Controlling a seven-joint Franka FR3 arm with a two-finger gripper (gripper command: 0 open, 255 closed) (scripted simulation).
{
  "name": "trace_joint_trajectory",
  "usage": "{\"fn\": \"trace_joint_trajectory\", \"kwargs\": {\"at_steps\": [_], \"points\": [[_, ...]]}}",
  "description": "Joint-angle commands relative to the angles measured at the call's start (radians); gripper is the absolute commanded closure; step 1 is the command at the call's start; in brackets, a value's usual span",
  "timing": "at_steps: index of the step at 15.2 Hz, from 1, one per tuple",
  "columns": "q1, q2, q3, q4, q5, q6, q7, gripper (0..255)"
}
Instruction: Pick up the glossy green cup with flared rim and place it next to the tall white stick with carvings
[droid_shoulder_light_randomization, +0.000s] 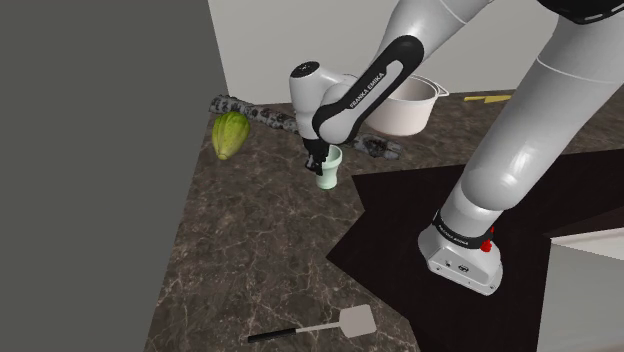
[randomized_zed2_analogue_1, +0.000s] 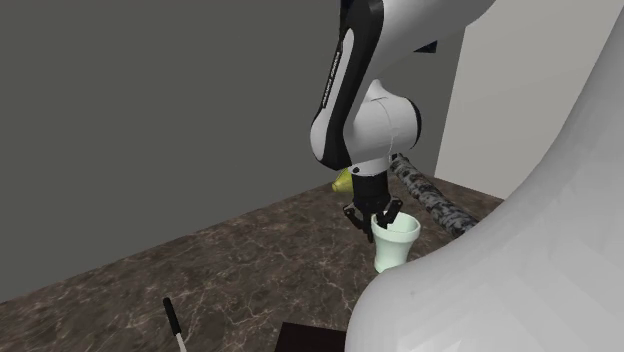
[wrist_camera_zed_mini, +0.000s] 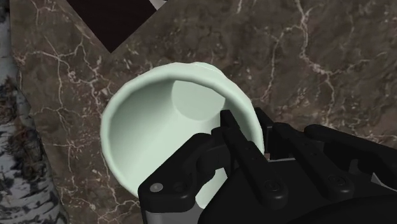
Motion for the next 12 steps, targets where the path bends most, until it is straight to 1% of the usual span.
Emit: {"fn": "trace_joint_trajectory", "kwargs": {"at_steps": [1, 4, 5, 10, 12], "points": [[0.000, 0.001, 0.000, 0.000, -0.001, 0.001, 0.001, 255], [0.000, 0.001, 0.000, 0.000, -0.001, 0.001, 0.001, 255], [0.000, 0.001, 0.000, 0.000, -0.001, 0.001, 0.001, 0], [0.000, 0.001, 0.000, 0.000, -0.001, 0.002, 0.001, 0], [0.010, -0.055, 0.005, 0.021, 0.040, -0.071, -0.027, 0]]}}
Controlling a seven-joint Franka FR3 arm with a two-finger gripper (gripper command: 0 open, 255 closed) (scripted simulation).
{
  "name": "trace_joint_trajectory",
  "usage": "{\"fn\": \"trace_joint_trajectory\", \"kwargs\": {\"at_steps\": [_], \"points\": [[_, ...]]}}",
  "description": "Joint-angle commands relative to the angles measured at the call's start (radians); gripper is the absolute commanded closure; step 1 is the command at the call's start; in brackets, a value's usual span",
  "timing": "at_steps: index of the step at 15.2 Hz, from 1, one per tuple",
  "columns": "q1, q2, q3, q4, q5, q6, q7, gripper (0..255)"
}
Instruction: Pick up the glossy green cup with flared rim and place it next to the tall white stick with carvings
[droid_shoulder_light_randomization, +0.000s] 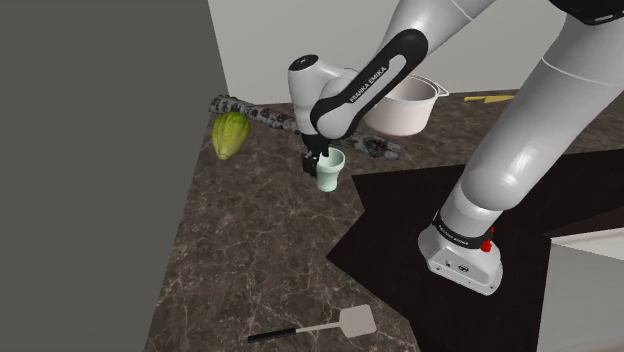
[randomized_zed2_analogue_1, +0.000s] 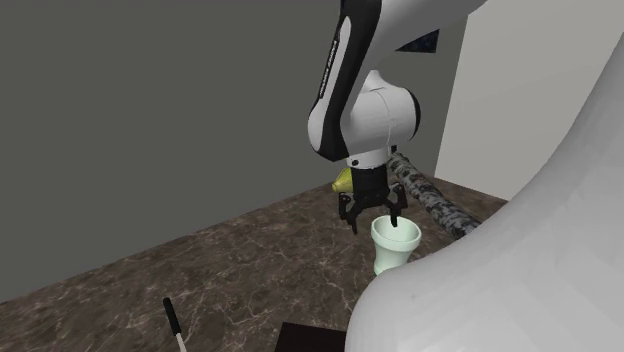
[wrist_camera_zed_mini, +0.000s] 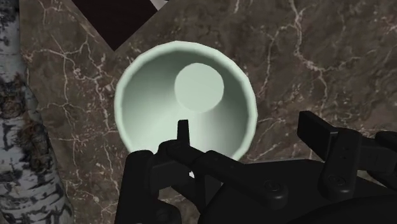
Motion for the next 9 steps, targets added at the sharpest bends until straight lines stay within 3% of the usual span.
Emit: {"fn": "trace_joint_trajectory", "kwargs": {"at_steps": [1, 9], "points": [[0.009, -0.048, 0.004, 0.020, 0.033, -0.066, -0.022, 0], [0.014, -0.066, 0.004, 0.032, 0.045, -0.095, -0.030, 0]]}}
